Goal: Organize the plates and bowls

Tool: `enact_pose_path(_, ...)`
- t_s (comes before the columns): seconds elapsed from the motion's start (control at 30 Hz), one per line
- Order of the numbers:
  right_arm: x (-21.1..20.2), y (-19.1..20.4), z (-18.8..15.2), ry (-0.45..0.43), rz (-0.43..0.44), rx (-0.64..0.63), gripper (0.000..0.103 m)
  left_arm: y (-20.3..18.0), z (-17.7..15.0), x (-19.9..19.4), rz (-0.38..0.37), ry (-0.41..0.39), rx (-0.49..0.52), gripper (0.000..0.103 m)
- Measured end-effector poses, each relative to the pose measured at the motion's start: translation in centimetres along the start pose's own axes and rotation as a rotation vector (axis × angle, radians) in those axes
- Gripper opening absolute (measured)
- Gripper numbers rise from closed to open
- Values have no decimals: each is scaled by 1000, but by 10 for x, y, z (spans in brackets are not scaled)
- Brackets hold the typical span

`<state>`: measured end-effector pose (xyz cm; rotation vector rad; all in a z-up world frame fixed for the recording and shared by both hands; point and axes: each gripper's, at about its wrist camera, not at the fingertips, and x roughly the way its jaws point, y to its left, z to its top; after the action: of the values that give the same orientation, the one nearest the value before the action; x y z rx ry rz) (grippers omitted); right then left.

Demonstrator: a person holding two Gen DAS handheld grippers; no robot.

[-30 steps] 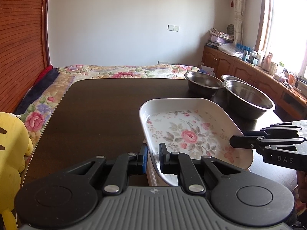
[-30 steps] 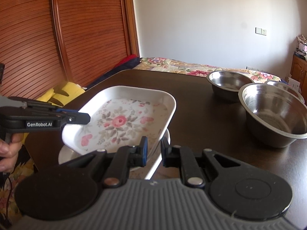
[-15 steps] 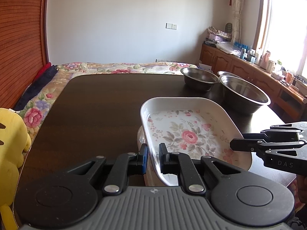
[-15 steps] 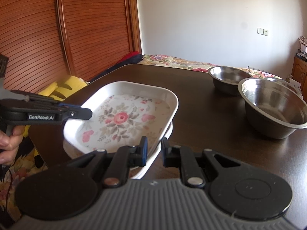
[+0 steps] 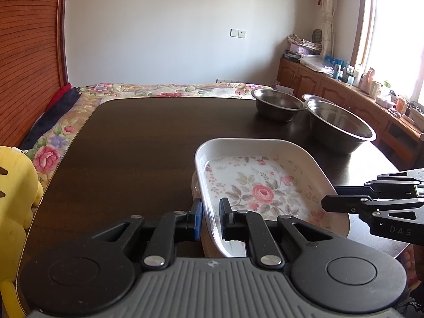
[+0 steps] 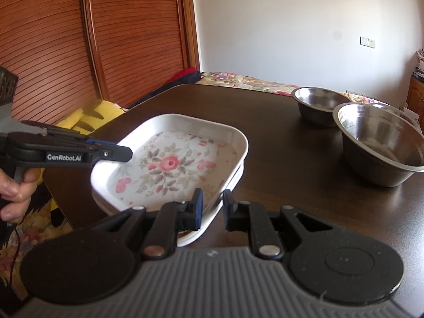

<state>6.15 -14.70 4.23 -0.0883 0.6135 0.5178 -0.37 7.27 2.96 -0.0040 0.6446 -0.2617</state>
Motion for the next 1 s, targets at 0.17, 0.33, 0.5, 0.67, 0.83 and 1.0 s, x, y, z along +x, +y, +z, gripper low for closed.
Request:
enact_pose_path(0.17,0,0,0,-2,3,-7,18,2,-1,2,5,4,-10,14)
enact_pose_path(0.33,-3,-2,2,-17,11,1,18,2,-1,2,4,2,-11,19)
enact_pose_path(0.5,-10,-7,5,-39,9,8,18,2,4,0,11,-17,-10,51)
enact_pose_path(0.67,-13,-17,11,-62,0,20,18,1,13,-1,25,-41,1,86)
enact_pose_path(0.83,-15,-30,13,-80,-8,41,18,-5,22,2,38,-59,19,102)
enact_pose_path(1.0,-17,-43,13,-94,-20,58,18,-11,30,9,23,-47,18,103)
